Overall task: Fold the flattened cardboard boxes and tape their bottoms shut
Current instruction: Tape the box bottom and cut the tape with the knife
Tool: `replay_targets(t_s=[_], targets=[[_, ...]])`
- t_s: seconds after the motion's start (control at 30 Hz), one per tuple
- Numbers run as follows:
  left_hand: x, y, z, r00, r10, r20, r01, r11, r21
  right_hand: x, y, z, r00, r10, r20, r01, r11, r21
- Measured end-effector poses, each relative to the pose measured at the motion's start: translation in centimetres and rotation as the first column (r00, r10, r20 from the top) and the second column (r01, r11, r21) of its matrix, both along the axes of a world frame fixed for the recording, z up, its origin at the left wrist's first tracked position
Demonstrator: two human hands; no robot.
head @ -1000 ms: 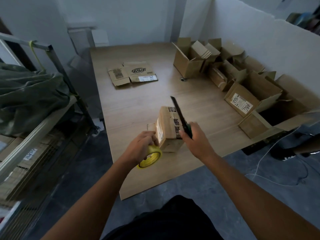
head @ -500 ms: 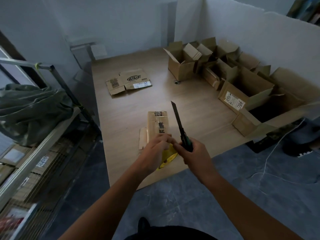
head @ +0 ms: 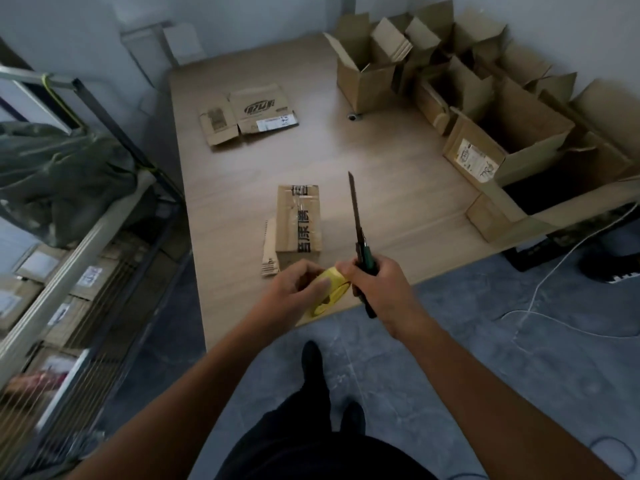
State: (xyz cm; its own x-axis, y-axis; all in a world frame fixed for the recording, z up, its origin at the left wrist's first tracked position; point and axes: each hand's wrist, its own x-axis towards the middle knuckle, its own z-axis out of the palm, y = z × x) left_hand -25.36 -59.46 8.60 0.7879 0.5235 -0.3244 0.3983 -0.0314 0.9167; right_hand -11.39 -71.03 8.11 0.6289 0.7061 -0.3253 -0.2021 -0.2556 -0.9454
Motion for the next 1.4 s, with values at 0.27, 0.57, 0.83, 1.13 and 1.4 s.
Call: replay_targets(t_s=[0.27,0.57,0.83,1.13,1.4], targets=[[2.7,6.6,1.8,0.982,-0.046,0.181,0.044,0.999,0.016,3.5,7.1,1.7,0.994,-0.074,0.075,0.068,0.995,0.073],[6.8,20.9,5.0,0.948,-0.182,-0.260,0.303,0.763,0.571,6.4,16.4,0.6,0.951,-0.304,-0.051,0.308,0.946,0.106],[10.4,28.6,0.8,0.808,-0.169,-0.564,0.530,0.627,0.571,9.5,19.0,-4.8,0.908,-0.415,-0.059,0.409,0.908,-0.093],[10.5,30.7,-5.9,0.805,-0.255,-0.535,0.499,0.780,0.378,9.3,21.2,-9.8,0.892,-0.301,-0.336,0.193,0.928,-0.320],[9.3,29.5,-7.1,0.838,-0.279,-0.470,0.423,0.874,0.237,10.1,21.2,-10.1,0.938,-0.188,-0.290,0.053,0.907,-0.418]])
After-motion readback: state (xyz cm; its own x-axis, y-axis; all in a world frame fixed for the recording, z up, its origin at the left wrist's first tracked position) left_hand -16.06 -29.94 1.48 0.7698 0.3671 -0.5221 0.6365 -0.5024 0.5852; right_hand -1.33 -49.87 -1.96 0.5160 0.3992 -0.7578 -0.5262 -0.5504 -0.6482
